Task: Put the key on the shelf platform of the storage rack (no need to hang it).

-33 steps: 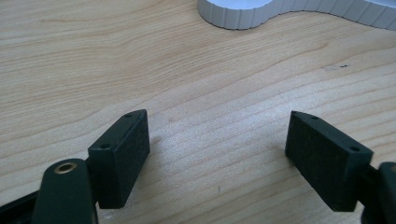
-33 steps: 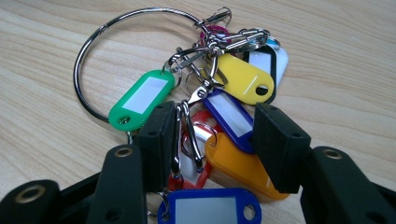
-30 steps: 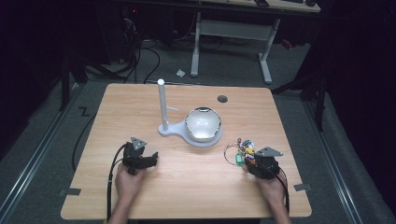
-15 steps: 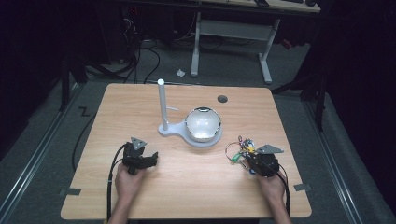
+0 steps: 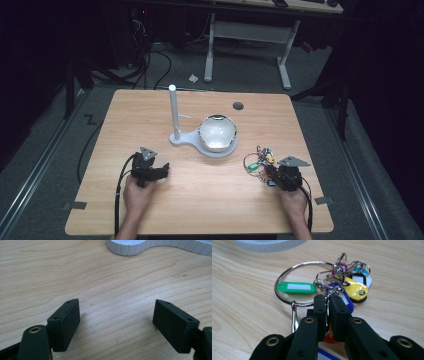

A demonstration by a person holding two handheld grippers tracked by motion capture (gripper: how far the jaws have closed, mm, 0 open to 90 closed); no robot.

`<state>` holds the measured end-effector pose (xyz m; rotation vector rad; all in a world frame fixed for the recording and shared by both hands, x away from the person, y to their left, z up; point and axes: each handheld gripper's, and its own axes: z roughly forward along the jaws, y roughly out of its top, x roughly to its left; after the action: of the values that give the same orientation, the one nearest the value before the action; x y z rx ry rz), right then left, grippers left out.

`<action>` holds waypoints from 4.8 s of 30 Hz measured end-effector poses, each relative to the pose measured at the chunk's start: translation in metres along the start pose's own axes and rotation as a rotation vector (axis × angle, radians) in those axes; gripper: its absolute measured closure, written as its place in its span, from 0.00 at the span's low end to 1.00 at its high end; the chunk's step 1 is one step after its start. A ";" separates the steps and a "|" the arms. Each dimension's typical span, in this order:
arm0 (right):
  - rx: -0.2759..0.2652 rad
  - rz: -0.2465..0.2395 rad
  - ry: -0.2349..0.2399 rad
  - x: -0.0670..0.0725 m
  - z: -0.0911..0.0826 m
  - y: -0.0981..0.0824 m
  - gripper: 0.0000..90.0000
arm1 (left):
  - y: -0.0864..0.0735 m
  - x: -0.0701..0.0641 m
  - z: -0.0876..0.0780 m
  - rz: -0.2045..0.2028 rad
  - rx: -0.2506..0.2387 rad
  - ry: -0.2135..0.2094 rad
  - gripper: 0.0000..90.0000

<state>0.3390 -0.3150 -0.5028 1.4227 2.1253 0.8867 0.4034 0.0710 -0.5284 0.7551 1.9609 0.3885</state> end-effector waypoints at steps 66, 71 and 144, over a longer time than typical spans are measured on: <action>-0.345 -0.129 0.250 0.032 -0.089 0.118 0.93 | 0.000 0.000 0.000 -0.001 0.000 0.000 0.25; -0.360 -0.168 0.262 0.037 -0.095 0.137 0.93 | 0.000 -0.001 0.000 -0.011 0.002 0.005 0.25; -0.153 -0.240 0.279 0.077 0.031 0.199 0.98 | 0.000 -0.001 0.001 -0.007 -0.007 0.006 0.25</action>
<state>0.4592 -0.1822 -0.3834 0.9910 2.3095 1.1768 0.4043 0.0701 -0.5283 0.7431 1.9662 0.3928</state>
